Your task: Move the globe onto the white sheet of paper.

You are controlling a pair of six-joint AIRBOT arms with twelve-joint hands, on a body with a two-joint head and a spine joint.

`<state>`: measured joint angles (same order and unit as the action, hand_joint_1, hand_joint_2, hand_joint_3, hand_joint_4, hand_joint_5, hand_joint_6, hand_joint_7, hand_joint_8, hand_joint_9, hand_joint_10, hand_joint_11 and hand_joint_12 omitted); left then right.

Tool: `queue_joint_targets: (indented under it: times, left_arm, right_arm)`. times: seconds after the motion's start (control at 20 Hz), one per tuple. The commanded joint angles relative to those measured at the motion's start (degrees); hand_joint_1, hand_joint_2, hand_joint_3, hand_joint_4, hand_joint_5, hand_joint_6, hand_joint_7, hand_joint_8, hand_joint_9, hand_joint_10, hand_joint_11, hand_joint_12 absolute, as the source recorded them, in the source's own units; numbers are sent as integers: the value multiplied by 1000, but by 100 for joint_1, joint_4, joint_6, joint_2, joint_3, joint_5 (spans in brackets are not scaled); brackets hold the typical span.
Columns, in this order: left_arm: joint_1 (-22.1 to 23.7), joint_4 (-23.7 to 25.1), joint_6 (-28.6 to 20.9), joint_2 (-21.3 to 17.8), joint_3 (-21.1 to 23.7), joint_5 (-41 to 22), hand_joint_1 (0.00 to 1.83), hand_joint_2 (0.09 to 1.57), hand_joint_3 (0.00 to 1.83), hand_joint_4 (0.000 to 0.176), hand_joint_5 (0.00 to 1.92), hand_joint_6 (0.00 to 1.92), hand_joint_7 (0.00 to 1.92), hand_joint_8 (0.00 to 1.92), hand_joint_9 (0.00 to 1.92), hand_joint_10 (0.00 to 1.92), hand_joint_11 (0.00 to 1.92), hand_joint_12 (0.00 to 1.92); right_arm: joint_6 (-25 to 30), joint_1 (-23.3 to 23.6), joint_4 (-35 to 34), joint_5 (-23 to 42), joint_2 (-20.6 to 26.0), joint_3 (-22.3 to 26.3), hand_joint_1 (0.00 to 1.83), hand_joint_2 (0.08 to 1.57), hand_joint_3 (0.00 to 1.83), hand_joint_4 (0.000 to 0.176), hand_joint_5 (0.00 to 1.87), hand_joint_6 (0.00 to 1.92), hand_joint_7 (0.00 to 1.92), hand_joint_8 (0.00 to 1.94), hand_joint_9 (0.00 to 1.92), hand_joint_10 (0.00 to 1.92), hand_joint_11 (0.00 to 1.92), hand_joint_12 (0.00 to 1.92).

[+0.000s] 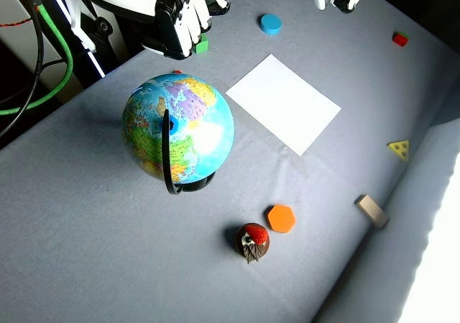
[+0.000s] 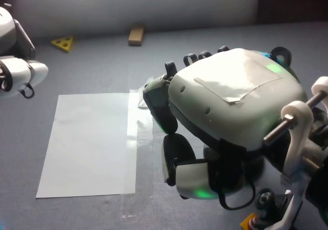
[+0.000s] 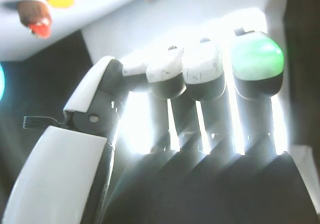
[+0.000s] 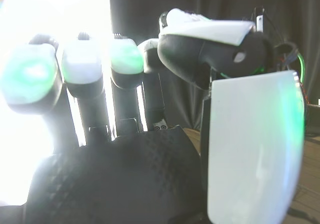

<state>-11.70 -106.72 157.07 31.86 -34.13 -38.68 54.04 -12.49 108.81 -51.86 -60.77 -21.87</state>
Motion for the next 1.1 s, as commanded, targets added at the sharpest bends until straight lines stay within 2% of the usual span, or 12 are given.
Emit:
queue_joint_targets:
  times: [0.0,0.1,0.15,0.2,0.4,0.5,0.6,0.65,0.7,0.85,1.0,1.05]
  left_arm:
    - [30,317,55,-64,28,17,0,1147,159,0,74,66,42,57,33,60,0,19]
    - [-14,71,268,-77,88,-75,0,1147,159,0,74,66,42,57,33,60,0,19]
    - [-47,59,272,-92,101,-80,0,1195,60,0,88,26,58,15,46,23,0,3]
    - [-73,64,272,-105,117,-101,0,1197,35,0,92,17,61,7,49,15,0,0]
    - [-331,325,272,-156,131,153,0,1201,23,0,96,12,61,3,52,11,0,0]
    - [-495,429,92,-164,167,191,0,1211,23,0,104,14,72,7,57,12,0,0]
    - [-851,810,-532,-232,230,191,0,1214,20,0,114,15,79,7,65,13,11,5]
    - [-1096,1281,-1208,-264,247,191,0,1215,18,0,115,14,80,7,66,12,12,6]
    - [-1274,1522,-1551,-268,247,201,0,1214,16,0,115,13,80,6,71,13,18,9]
    - [-2100,2638,-2996,-281,188,452,0,1216,14,0,112,9,81,5,73,12,19,10]
    - [-3070,4084,-4661,-256,184,408,0,1223,15,0,113,8,81,4,74,11,19,12]
    - [-3493,4741,-5493,-220,183,224,0,1226,16,0,113,8,82,4,75,11,19,12]
  right_arm:
    - [19,36,487,-185,17,33,8,1072,225,0,140,166,196,87,86,181,0,283]
    - [19,33,498,-178,17,35,8,1072,225,0,140,166,196,87,86,181,0,283]
    - [19,34,503,-178,17,36,1,1134,106,0,172,91,218,31,112,113,0,243]
    - [19,34,508,-179,17,36,0,1156,52,0,160,46,222,10,125,75,0,214]
    - [20,48,514,-197,27,44,0,1165,30,0,147,23,197,0,110,48,0,212]
    - [22,57,530,-195,70,71,0,1170,20,0,149,16,195,0,106,33,0,237]
    - [198,-58,939,-203,162,112,0,1170,18,0,150,15,195,0,103,30,0,240]
    - [544,-221,1481,-202,299,143,0,1170,17,0,150,15,195,0,104,29,0,242]
    - [760,-310,1807,-189,412,162,0,1171,17,0,151,15,195,0,104,29,0,243]
    - [1945,-650,3051,144,1113,231,0,1172,16,0,146,11,192,0,105,27,0,246]
    - [2784,-985,3940,429,1629,288,0,1174,11,0,144,8,191,0,104,20,0,218]
    - [3038,-1274,4418,329,1770,287,0,1174,8,0,144,6,183,0,98,14,0,195]
